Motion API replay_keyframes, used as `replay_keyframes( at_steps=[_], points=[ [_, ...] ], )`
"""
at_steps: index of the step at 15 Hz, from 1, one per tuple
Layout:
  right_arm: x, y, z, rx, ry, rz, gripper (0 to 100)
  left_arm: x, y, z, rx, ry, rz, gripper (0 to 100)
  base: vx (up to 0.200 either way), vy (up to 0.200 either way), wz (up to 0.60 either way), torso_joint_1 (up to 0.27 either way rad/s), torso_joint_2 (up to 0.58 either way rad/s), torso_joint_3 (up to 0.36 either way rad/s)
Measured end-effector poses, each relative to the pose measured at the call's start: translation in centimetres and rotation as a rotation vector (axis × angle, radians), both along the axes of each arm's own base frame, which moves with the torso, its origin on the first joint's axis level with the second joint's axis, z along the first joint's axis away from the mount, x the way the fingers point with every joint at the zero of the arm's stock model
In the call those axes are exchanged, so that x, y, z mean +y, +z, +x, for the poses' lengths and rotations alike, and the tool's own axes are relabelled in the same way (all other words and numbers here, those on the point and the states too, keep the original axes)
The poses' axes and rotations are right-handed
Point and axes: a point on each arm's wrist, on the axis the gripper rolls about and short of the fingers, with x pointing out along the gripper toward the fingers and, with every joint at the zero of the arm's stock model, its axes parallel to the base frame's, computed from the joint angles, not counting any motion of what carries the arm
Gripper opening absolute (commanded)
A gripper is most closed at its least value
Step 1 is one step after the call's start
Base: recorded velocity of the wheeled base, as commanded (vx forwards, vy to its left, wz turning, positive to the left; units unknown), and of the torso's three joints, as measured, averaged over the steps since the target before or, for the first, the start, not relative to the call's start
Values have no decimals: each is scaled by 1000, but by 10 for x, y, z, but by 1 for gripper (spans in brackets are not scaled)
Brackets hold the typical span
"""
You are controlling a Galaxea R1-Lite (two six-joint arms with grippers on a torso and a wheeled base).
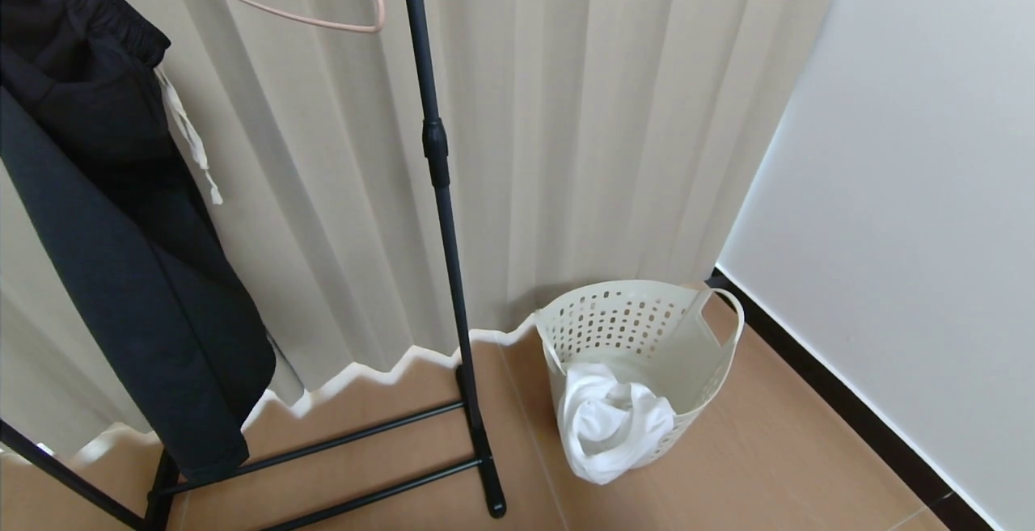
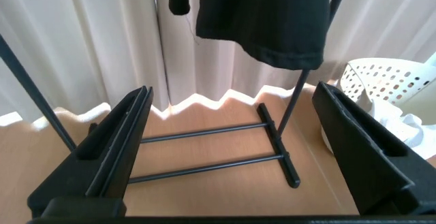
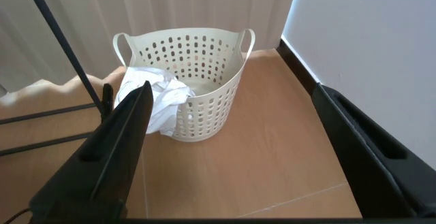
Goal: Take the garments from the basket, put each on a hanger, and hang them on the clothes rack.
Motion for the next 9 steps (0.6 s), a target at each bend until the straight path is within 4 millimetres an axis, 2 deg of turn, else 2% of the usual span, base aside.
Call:
replay_keyframes(
  at_steps=[9],
  points=[
    [0, 0, 0, 0, 0, 0, 100, 0, 0, 0, 0, -1, 0, 100, 0, 0, 0, 3, 3, -196]
  ],
)
